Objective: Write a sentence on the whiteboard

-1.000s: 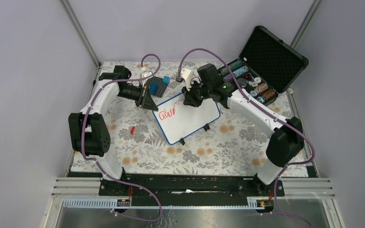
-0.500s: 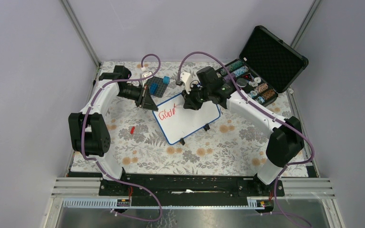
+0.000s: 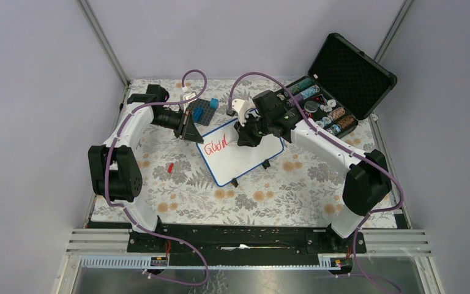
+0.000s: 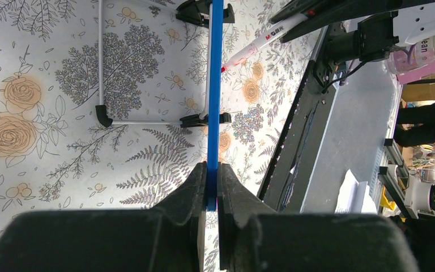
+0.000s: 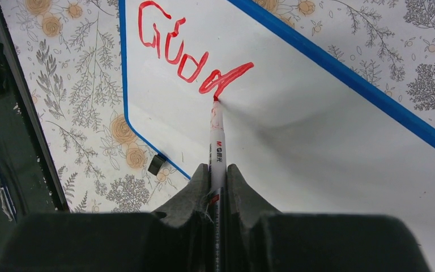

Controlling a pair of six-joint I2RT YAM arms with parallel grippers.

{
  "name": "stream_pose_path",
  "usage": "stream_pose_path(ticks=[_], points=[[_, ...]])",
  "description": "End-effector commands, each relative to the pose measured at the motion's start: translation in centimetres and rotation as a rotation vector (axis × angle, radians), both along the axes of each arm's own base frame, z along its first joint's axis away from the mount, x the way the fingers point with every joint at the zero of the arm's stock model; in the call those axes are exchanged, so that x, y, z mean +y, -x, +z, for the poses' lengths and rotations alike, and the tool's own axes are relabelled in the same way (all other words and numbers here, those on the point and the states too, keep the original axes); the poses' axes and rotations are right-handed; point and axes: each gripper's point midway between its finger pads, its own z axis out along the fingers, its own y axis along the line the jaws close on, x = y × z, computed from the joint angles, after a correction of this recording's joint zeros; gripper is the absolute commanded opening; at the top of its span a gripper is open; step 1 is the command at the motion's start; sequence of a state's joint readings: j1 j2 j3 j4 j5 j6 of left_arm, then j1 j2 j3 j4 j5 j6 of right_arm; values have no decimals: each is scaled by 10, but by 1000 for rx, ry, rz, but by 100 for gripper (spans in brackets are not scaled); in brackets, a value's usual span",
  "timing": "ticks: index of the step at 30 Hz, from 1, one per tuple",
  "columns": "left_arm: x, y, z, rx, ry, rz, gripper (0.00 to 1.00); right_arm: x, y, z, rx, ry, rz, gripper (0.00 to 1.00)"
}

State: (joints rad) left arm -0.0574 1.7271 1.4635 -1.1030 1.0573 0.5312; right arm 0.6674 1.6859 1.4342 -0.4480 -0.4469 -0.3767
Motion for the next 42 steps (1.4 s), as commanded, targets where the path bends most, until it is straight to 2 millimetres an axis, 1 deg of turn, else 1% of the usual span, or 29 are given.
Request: stream_pose_path(ticks=[1,4,8,11,13,16,21,23,29,34,39,42], points=[[-8,5,11,-14,13,-26,0,-6,0,6,-44,22,12,0],[-8,3,11,-23,6,-15,0,-7,6,12,-37,24,39,0],[-8,3,14,-30,2,-11,1,-5,16,27,-29,-11,78,0],[-9,3,17,-35,6,-9,7,-4,21,37,-20,-43,93,0],[-8,3,19,-38,5,-6,14,-5,21,41,-11,-57,93,0],[-8,5,22,-50,1,-4,24,-10,16,45,-9,-70,76,0],[-7,8,21,-42,-3,2,33,-17,7,48,-4,-100,52,0],[-7,9,20,-37,-4,1,34,-17,5,47,-7,-99,50,0],[-6,12,14,-28,-17,0,33,-15,2,42,0,-111,31,0],[-7,12,9,-19,-22,-5,27,-12,1,41,6,-124,19,0],[-10,11,8,-21,-22,-9,20,-13,-2,38,-3,-116,12,0],[-10,11,7,-17,-24,-8,18,-14,-4,37,-16,-107,5,0]])
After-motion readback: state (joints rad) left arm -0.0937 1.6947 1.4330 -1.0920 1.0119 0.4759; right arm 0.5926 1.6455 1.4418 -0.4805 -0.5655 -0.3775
